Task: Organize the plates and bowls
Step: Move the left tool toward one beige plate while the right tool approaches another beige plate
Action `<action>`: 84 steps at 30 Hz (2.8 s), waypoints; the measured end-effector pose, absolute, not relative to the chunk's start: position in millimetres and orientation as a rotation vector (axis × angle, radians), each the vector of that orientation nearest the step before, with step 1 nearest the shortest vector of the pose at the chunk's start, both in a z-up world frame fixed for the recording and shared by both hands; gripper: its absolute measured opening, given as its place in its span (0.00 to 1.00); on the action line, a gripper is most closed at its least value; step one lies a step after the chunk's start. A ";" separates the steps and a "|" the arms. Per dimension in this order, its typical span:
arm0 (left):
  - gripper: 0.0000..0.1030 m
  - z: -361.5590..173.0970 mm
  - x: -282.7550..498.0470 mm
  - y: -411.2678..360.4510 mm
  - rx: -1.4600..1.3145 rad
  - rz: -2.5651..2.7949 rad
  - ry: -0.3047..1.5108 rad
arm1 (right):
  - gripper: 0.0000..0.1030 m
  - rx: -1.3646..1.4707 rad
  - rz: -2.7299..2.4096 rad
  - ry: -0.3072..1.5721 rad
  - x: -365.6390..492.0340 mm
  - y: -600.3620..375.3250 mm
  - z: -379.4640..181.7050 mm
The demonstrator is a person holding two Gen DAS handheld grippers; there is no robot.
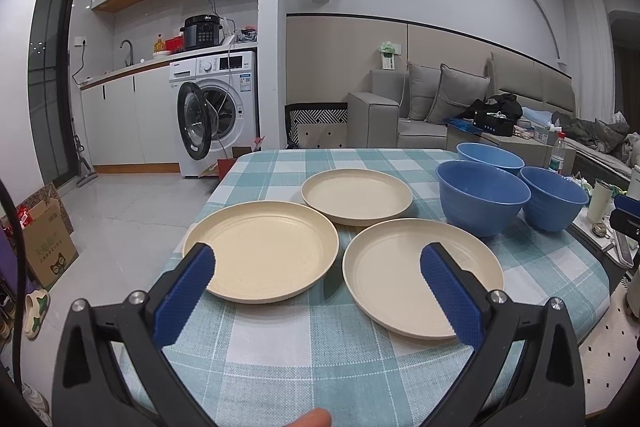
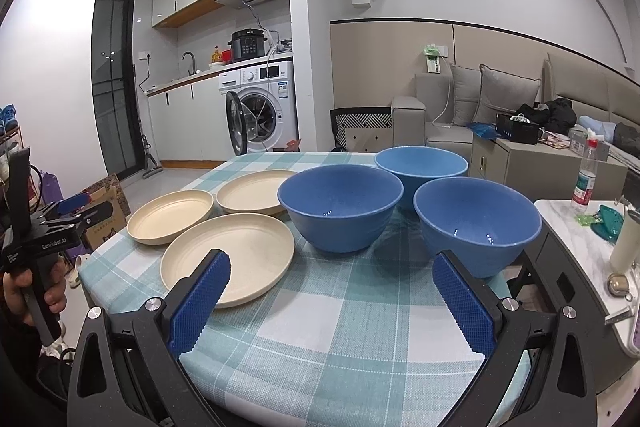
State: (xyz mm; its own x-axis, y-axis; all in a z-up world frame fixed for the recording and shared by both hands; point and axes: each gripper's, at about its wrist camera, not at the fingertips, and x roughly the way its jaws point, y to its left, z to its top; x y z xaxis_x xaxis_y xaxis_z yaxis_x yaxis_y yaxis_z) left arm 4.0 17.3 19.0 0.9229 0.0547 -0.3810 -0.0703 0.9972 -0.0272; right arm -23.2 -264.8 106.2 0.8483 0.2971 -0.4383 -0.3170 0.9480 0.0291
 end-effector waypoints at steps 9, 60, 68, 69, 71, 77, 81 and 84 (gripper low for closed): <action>1.00 30.3 19.0 26.0 -0.047 0.069 0.403 | 1.00 -0.055 0.363 0.463 -5.1 -253.9 123.8; 1.00 56.8 149.4 60.3 -0.027 0.077 0.478 | 1.00 -0.132 0.520 0.549 161.7 -161.5 163.2; 1.00 58.9 167.5 64.7 -0.043 0.075 0.487 | 1.00 -0.136 0.518 0.566 183.1 -156.4 163.0; 1.00 58.7 169.2 64.7 -0.039 0.077 0.488 | 1.00 -0.130 0.522 0.573 186.6 -156.7 162.7; 1.00 58.7 173.4 64.7 -0.035 0.074 0.491 | 1.00 -0.115 0.531 0.582 192.8 -156.9 162.5; 1.00 58.4 184.4 67.7 -0.038 0.076 0.497 | 1.00 -0.115 0.540 0.594 208.0 -155.2 161.9; 1.00 58.9 192.5 71.0 -0.042 0.075 0.501 | 1.00 -0.123 0.538 0.604 216.2 -149.2 161.3; 1.00 59.3 195.6 72.1 -0.042 0.078 0.503 | 1.00 -0.119 0.539 0.607 218.0 -148.8 162.0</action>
State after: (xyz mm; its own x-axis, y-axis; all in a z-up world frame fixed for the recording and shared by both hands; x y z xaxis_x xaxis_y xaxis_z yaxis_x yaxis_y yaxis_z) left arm 195.6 72.1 59.3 0.8734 0.0643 -0.4827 -0.0849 0.9962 -0.0210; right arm 218.0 -148.8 162.0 0.6888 0.4462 -0.5714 -0.5145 0.8561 0.0483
